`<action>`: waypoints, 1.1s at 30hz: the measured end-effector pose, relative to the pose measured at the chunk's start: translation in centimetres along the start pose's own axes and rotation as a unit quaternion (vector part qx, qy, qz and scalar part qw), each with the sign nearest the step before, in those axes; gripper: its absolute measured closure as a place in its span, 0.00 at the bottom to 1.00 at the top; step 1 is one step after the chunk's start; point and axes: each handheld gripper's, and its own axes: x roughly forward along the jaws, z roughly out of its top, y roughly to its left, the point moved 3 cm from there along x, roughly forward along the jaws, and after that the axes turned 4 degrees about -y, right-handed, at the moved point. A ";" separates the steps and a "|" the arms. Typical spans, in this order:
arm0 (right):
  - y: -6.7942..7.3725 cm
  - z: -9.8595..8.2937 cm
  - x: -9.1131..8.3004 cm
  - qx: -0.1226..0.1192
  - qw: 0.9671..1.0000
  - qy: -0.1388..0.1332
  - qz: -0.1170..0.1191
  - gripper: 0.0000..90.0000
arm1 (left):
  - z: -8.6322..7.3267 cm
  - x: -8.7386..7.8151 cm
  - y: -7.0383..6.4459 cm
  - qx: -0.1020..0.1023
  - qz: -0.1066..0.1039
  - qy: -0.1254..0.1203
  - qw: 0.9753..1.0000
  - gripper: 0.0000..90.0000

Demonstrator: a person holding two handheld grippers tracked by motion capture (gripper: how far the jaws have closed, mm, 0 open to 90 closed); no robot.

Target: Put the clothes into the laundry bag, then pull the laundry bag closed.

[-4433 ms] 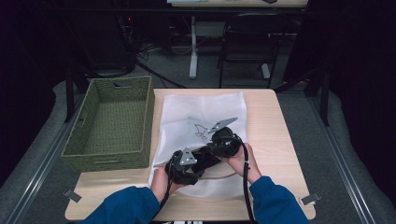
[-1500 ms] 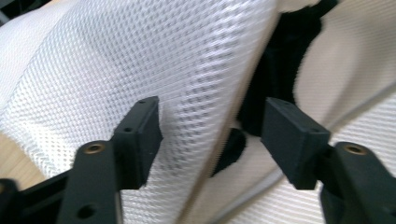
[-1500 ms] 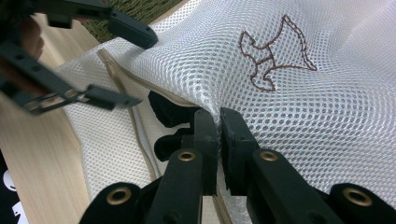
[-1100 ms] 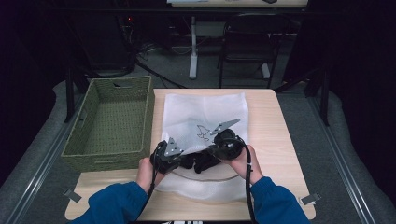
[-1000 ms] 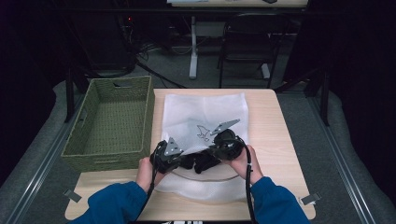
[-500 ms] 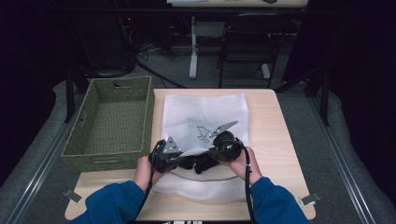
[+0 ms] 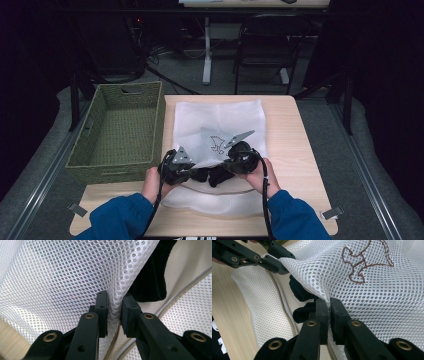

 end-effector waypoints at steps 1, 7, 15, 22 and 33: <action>0.0 0.0 0.0 0.000 1.000 0.001 -0.001 0.96 | 0.0 0.0 0.0 0.000 -0.001 0.001 1.000 0.86; 0.1 0.0 0.1 -0.002 1.000 0.004 0.000 0.95 | -0.1 -0.1 0.0 -0.001 -0.001 0.002 1.000 0.86; 0.2 -0.3 0.7 -0.005 1.000 0.014 0.003 0.95 | -0.4 -0.1 0.1 0.001 -0.010 0.017 1.000 0.85; 0.4 -1.1 1.8 -0.005 0.999 0.042 0.007 0.95 | -0.9 0.5 -0.1 0.007 -0.029 0.051 0.998 0.87; 0.3 -2.9 3.8 -0.006 0.996 0.085 0.014 0.95 | -1.6 1.6 -0.4 0.019 -0.056 0.092 0.994 0.86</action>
